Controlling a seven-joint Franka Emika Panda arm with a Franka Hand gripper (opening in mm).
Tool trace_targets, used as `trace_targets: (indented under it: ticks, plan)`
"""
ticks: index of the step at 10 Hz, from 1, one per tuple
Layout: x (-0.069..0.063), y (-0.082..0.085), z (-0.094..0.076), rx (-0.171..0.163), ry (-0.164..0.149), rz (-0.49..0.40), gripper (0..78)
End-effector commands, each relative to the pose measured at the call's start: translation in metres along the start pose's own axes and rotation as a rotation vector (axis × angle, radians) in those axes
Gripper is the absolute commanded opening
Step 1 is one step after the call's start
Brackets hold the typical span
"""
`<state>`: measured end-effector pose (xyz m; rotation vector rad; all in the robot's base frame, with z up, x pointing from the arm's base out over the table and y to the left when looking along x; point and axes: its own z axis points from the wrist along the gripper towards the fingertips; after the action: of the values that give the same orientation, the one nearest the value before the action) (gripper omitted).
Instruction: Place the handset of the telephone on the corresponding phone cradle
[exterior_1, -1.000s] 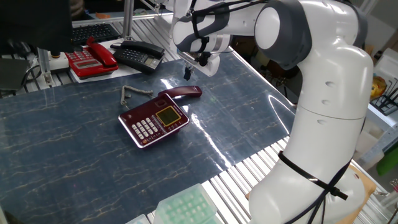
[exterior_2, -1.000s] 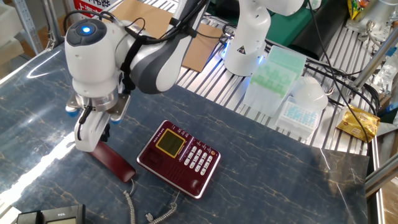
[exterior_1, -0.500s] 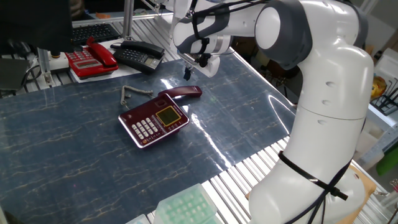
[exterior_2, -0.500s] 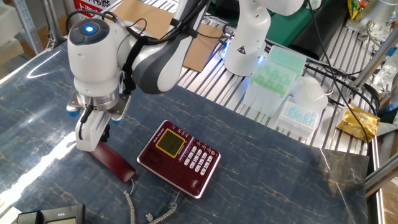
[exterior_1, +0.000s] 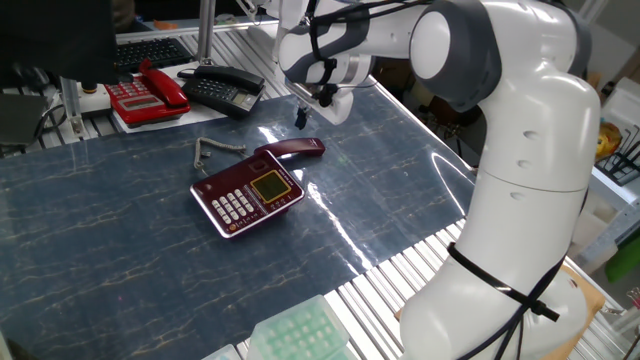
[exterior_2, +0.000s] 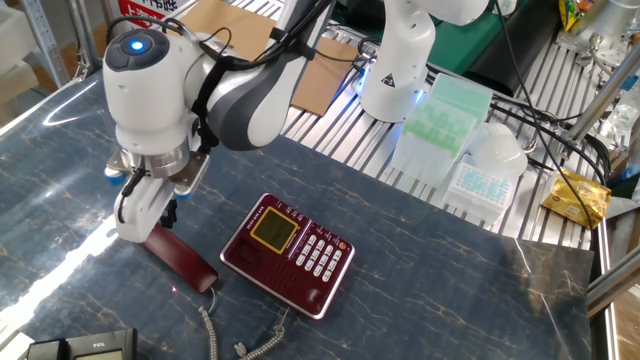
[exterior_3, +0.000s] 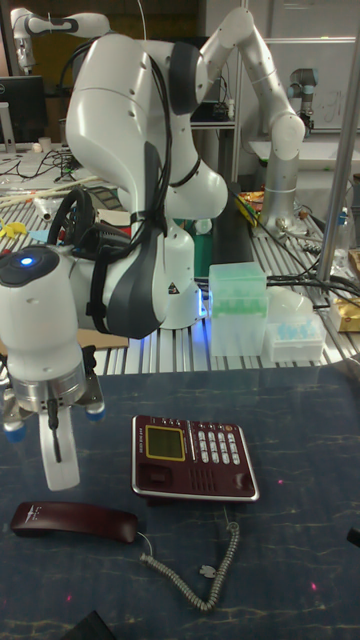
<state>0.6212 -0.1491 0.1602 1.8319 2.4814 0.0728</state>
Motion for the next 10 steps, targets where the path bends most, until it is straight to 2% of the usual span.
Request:
trace_targets:
  ticks: [1,6,10]
  plan:
    - [-0.001,0.001,-0.001,-0.016,0.041,0.006,0.0]
    - [-0.006,0.004,0.005,-0.01,0.028,0.056,0.0]
    - [-0.019,0.01,0.033,-0.017,0.02,0.099,0.0]
